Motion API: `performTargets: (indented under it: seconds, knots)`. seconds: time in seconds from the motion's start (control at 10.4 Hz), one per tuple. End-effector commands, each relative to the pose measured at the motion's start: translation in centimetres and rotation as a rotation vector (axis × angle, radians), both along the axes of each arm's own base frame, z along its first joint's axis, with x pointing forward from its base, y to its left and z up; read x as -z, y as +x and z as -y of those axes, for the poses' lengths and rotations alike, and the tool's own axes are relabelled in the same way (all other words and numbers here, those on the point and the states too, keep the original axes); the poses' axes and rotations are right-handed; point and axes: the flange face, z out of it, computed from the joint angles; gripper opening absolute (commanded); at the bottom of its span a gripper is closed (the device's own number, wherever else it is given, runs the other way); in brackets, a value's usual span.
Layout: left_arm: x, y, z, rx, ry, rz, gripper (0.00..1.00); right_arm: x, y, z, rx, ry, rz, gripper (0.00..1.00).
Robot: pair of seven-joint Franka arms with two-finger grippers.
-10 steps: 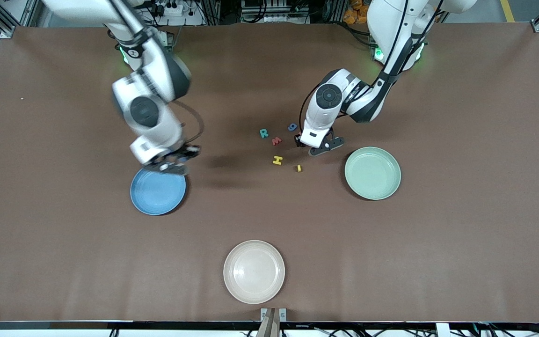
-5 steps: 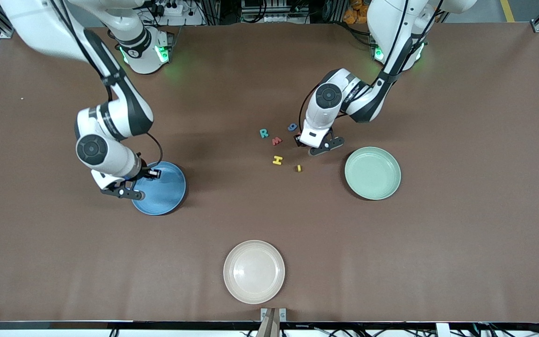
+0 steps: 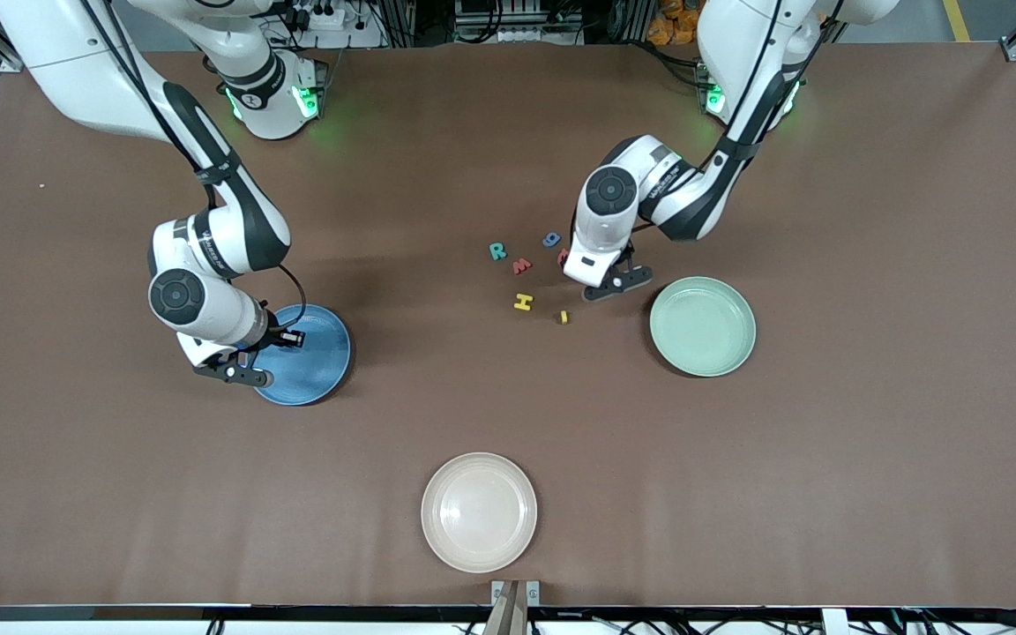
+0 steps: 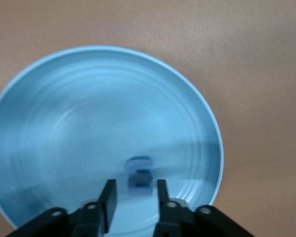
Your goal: Sort upper and lower case letters into plates
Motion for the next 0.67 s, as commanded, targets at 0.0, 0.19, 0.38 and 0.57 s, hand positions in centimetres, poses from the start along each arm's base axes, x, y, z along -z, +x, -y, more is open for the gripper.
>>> performTargets:
  seconds: [0.0, 0.19, 0.38, 0.57]
  knots:
    - [-0.7, 1.2, -0.8, 0.045, 0.014, -0.001, 0.14, -3.3, 0.2, -1.7, 0.001, -0.016, -0.030, 1.00]
    - [-1.6, 3.8, -3.0, 0.120, 0.008, -0.016, 0.13, -6.3, -0.2, -7.8, 0.067, -0.055, -0.038, 1.00]
    - [-3.4, 7.3, -5.8, 0.205, 0.010, -0.049, 0.13, -8.8, -2.6, -18.0, 0.191, -0.046, 0.009, 1.00]
    - [-3.7, 8.9, -8.3, 0.292, -0.003, -0.064, 0.13, -9.8, -6.8, -26.0, 0.231, -0.015, 0.025, 1.00]
